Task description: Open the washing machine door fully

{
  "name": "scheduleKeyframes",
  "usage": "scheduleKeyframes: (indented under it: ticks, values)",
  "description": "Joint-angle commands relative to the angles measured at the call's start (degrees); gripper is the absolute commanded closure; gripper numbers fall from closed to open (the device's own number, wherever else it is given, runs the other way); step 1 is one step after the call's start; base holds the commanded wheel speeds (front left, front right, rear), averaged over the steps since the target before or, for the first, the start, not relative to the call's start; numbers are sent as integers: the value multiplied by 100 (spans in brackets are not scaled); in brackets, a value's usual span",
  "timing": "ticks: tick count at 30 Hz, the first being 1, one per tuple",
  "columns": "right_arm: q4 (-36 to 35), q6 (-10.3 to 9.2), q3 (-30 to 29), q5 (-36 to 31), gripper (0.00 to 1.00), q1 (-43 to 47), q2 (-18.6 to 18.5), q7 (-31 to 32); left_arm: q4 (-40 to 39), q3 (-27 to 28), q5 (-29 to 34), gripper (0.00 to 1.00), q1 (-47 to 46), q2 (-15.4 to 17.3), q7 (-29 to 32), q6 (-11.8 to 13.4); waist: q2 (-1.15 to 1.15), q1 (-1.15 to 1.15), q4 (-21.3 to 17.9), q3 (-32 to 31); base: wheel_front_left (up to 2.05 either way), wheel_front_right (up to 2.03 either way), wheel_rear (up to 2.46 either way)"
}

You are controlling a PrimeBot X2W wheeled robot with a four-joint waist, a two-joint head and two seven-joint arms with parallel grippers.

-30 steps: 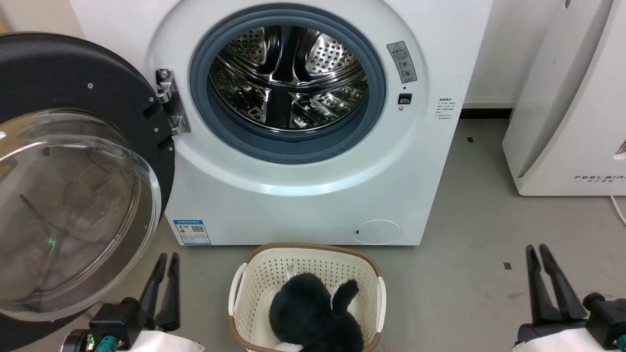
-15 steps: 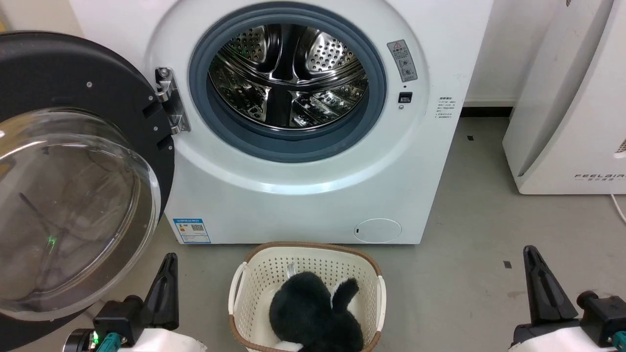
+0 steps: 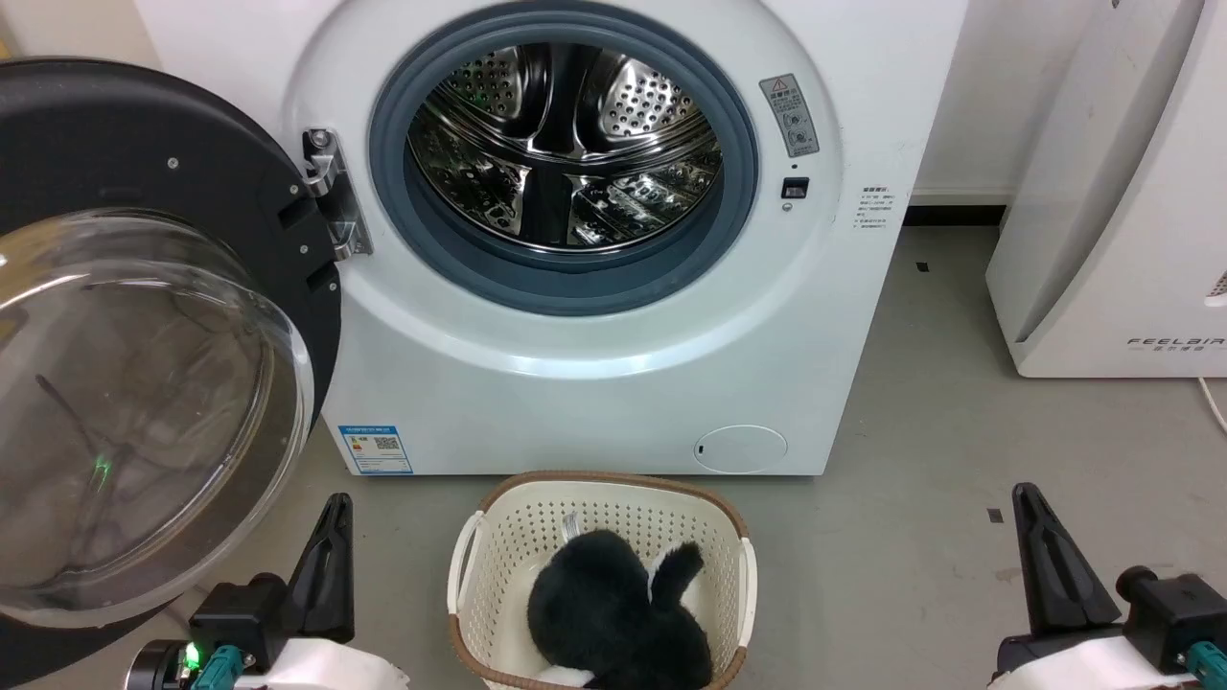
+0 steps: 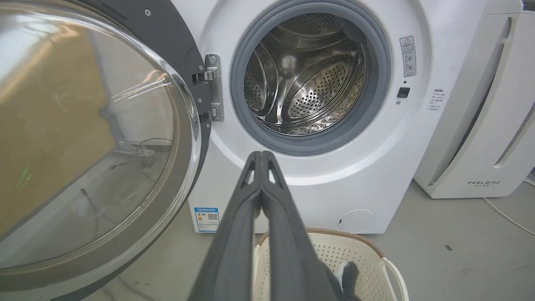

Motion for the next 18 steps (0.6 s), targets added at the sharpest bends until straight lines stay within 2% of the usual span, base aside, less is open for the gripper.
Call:
scheduleKeyframes:
  ticks: [1,18]
  values:
    - [-44,1,20,-52,100,-61,4,38,-44,-17,61,100,-32,4,37,27,0,0,0,3,0,0,0]
    - [-87,2,116,-95,100,-102,7,237,-146,-89,133,100,-51,4,236,123,0,0,1,39,0,0,0]
